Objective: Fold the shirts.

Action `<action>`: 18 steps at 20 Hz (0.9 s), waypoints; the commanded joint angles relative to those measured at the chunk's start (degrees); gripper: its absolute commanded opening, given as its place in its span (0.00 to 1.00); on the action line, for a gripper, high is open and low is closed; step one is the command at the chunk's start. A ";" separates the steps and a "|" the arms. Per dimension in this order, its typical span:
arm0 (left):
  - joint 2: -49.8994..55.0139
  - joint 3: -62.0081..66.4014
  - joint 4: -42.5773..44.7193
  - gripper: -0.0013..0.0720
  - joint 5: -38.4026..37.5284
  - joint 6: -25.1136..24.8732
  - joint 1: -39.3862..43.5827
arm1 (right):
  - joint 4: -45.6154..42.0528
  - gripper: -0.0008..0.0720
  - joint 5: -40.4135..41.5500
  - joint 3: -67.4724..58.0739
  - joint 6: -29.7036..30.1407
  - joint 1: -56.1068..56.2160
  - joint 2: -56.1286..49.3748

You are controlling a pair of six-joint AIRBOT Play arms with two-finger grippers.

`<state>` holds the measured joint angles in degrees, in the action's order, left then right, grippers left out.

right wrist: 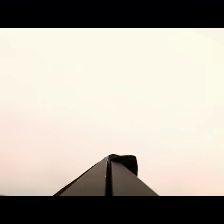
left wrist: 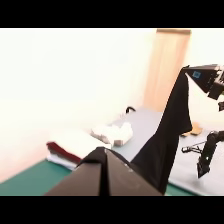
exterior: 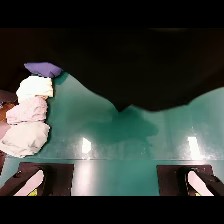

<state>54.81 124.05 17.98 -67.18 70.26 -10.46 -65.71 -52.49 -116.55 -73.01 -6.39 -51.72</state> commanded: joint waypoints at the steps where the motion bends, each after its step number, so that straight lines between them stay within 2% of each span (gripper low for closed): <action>1: -4.24 -0.24 1.77 0.05 1.42 -0.20 -0.04 | -2.71 0.03 1.73 -0.66 -0.07 -0.02 0.79; 4: -4.26 -8.37 8.92 0.05 0.55 3.34 -0.04 | -2.82 0.03 0.37 -0.66 -0.63 -0.02 -3.72; 8: -1.79 -31.10 12.52 0.05 0.13 4.74 0.13 | -2.86 0.03 -6.93 -0.59 -2.99 1.14 -16.11; 10: 1.05 -43.34 13.42 0.05 0.70 3.87 1.40 | -2.91 0.03 -10.23 -0.59 -2.99 3.96 -23.78; 13: 7.32 -57.99 14.27 0.05 7.02 -2.40 3.93 | -3.13 0.03 -9.27 -0.59 -2.99 8.81 -35.23; 15: 12.61 -61.99 14.34 0.05 13.40 -5.09 4.31 | -3.15 0.03 -6.10 -0.59 -2.97 11.04 -41.31; 18: 20.02 -61.92 13.68 0.05 18.71 -6.27 4.28 | -3.13 0.03 -1.86 -0.59 -2.97 13.51 -47.93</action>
<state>68.55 65.73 31.92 -55.13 66.76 -6.61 -68.93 -57.98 -117.08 -75.90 4.43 -92.64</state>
